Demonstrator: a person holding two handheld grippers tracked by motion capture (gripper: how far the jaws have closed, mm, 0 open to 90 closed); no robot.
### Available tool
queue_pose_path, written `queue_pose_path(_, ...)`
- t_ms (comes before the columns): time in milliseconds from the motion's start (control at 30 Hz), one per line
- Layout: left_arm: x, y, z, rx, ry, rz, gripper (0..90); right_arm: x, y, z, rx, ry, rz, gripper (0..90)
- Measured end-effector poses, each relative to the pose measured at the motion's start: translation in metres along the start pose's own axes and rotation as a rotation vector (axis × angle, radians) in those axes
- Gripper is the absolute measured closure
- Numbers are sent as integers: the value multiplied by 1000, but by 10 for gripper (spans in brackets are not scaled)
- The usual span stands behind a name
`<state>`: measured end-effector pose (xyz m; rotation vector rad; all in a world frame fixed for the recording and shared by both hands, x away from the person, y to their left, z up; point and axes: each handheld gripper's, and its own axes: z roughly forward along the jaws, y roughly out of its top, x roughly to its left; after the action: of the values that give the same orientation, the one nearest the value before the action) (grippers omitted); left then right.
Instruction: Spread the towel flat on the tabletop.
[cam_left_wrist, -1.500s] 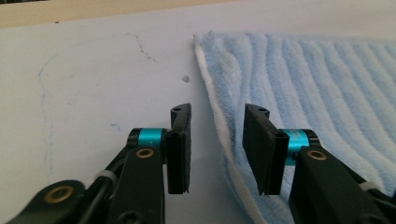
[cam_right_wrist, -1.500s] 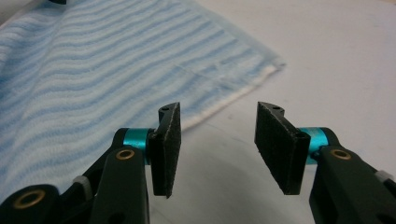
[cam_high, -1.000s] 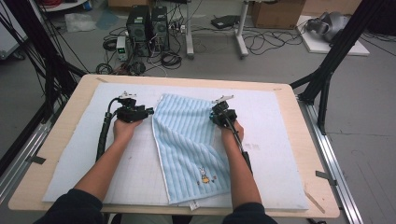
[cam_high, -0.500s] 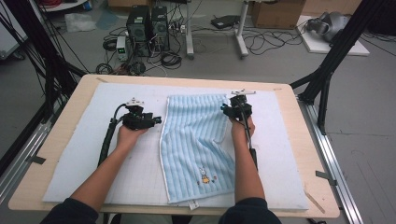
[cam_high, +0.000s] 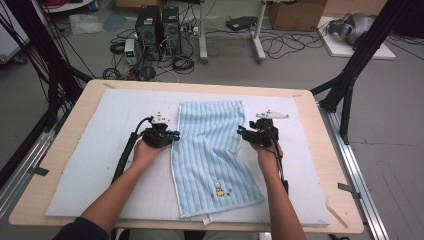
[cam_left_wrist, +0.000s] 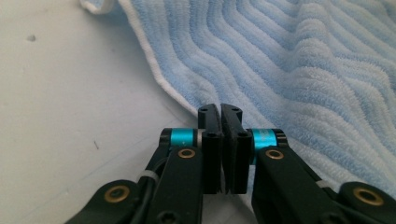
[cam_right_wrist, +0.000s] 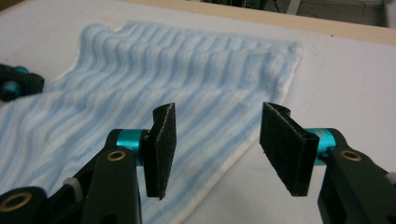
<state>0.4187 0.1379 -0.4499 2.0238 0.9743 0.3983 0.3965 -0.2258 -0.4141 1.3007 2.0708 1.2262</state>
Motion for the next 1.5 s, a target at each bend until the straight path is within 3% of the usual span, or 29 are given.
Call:
queue_pose_path(133,17,2,-1,-51,71,-90,876,4,-6,1,35,10,-9,456)
queue_pose_path(267,44,0,-4,-103,116,-242,877,9,-6,4,48,29,-10,461)
queue_pose_path(300,49,-1,-5,-110,118,-260,877,12,-6,5,43,41,-10,463)
queue_pose_path(433,57,-2,-10,-139,155,-246,869,26,-6,13,60,76,-47,471)
queue_pose_path(500,60,-3,-13,-147,164,-267,749,32,-7,20,85,78,-71,480)
queue_pose_path(567,62,-4,-15,-140,132,-297,598,36,-8,28,99,80,-71,502)
queue_pose_path(633,60,-4,-18,-122,109,-287,553,38,-10,37,126,72,-86,610)
queue_pose_path(700,56,-5,-22,-147,99,-279,534,39,-12,46,170,55,-123,748)
queue_pose_path(767,52,-7,-27,-161,90,-257,531,40,-12,49,167,30,-167,854)
queue_pose_path(833,47,-10,-31,-159,75,-238,530,37,-11,49,153,-27,-190,876)
queue_pose_path(900,43,-13,-34,-158,64,-226,527,29,-8,50,138,-83,-183,881)
queue_pose_path(1067,30,-21,-41,-123,1,-202,517,2,-2,45,52,-247,-96,880)
queue_pose_path(1133,24,-22,-43,-106,-24,-174,516,-6,-2,43,50,-223,-32,814)
queue_pose_path(1200,18,-23,-44,-107,-47,-153,517,-8,-2,39,50,-203,-22,765)
queue_pose_path(1500,-6,-27,-39,-31,-93,-79,514,5,-8,12,39,-105,-73,600)
